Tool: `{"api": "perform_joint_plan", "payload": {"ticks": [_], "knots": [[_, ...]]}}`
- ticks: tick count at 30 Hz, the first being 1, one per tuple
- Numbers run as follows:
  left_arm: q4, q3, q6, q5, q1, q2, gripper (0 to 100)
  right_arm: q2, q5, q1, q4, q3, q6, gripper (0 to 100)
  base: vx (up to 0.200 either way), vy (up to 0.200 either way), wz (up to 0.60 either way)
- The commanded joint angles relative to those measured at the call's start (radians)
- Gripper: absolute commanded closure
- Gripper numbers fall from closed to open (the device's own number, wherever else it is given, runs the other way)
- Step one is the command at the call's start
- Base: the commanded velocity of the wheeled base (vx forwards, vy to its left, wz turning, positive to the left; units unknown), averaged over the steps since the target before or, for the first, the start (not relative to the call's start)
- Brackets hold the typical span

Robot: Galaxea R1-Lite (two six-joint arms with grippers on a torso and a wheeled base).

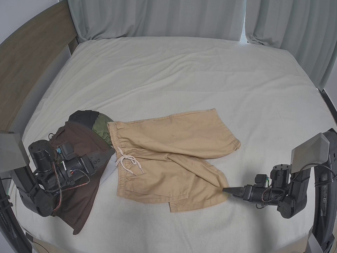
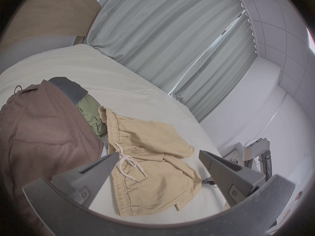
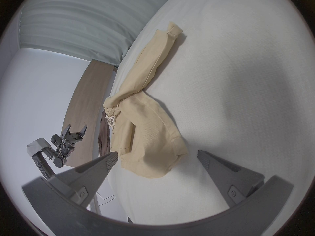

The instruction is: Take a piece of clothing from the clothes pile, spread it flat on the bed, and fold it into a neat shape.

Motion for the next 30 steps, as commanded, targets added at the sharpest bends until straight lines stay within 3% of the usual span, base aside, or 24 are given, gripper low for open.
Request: {"api": "perform_joint_plan", "payload": {"ticks": [1, 8, 9, 30], "knots": [[-0.001, 0.0, -0.001, -0.001, 0.0, 0.001, 0, 0.004, 0.002, 0.012, -0.001, -0.021, 0.003, 0, 0.0, 0.0, 0.0], [-0.001, 0.001, -0.001, -0.001, -0.002, 0.002, 0, 0.008, 0.002, 0.003, -0.001, -0.035, 0.004, 0, 0.0, 0.0, 0.0], [-0.001, 0.0, -0.001, -0.001, 0.0, 0.002, 0, 0.008, 0.002, 0.003, -0.001, -0.035, 0.006, 100, 0.0, 0.0, 0.0], [-0.002, 0.0, -0.001, 0.002, -0.002, 0.001, 0, -0.015, 0.003, -0.079, -0.003, -0.035, 0.004, 100, 0.0, 0.0, 0.0]]}}
